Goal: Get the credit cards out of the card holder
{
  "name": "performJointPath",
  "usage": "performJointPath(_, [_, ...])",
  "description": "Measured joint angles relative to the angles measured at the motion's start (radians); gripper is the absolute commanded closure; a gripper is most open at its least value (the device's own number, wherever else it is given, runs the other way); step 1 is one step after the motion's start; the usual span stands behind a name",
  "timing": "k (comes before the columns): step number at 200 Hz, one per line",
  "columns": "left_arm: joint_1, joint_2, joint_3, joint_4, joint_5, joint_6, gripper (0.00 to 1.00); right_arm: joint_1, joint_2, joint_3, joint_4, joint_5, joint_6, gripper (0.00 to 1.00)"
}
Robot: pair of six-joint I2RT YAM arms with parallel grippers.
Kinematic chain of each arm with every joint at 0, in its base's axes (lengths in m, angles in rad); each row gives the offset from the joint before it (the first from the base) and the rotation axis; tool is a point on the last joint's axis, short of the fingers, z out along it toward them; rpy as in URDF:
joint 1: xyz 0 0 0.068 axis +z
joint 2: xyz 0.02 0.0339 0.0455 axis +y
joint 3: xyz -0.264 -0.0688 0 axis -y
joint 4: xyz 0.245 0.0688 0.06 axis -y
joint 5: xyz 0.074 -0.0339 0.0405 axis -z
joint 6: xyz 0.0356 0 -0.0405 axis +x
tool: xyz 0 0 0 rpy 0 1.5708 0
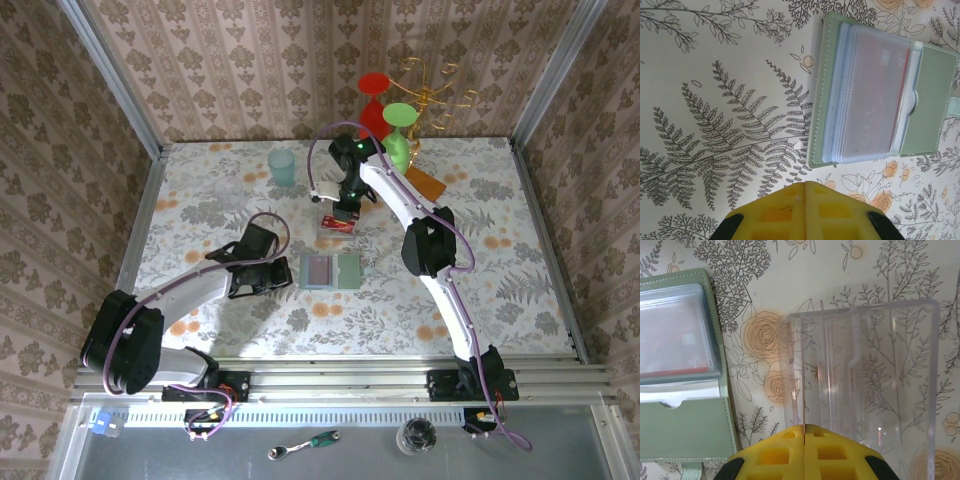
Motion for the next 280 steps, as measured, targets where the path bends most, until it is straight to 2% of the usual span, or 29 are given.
performJointPath(66, [0.000,0.000,0.000,-0.007,-0.003,-0.001,0.92,0.012,0.026,0.001,-0.031,-0.003,-0.022,1.00])
performJointPath(103, [0.000,0.000,0.000,-0.007,-0.003,-0.001,0.92,0.014,0.029,0.002,-0.031,-0.004,-0.026,0.85])
performJointPath(128, [0.000,0.003,0.004,-0.008,-0.002,-0.001,0.92,0.014,0.032,0.002,-0.035,-0.007,-0.033,0.79])
performJointPath(187, [0.000,0.044,0.037,-0.014,-0.002,0.000,0.92,0.016,0.029,0.000,-0.019,0.017,-0.011,0.74])
performJointPath(243, [0.000,0.123,0.100,-0.008,0.014,0.021,0.92,0.016,-0.083,-0.141,0.091,0.097,0.047,0.74])
performJointPath(280, [0.002,0.168,0.120,0.005,0.027,0.034,0.93,0.016,-0.212,-0.314,0.229,0.136,0.109,0.74])
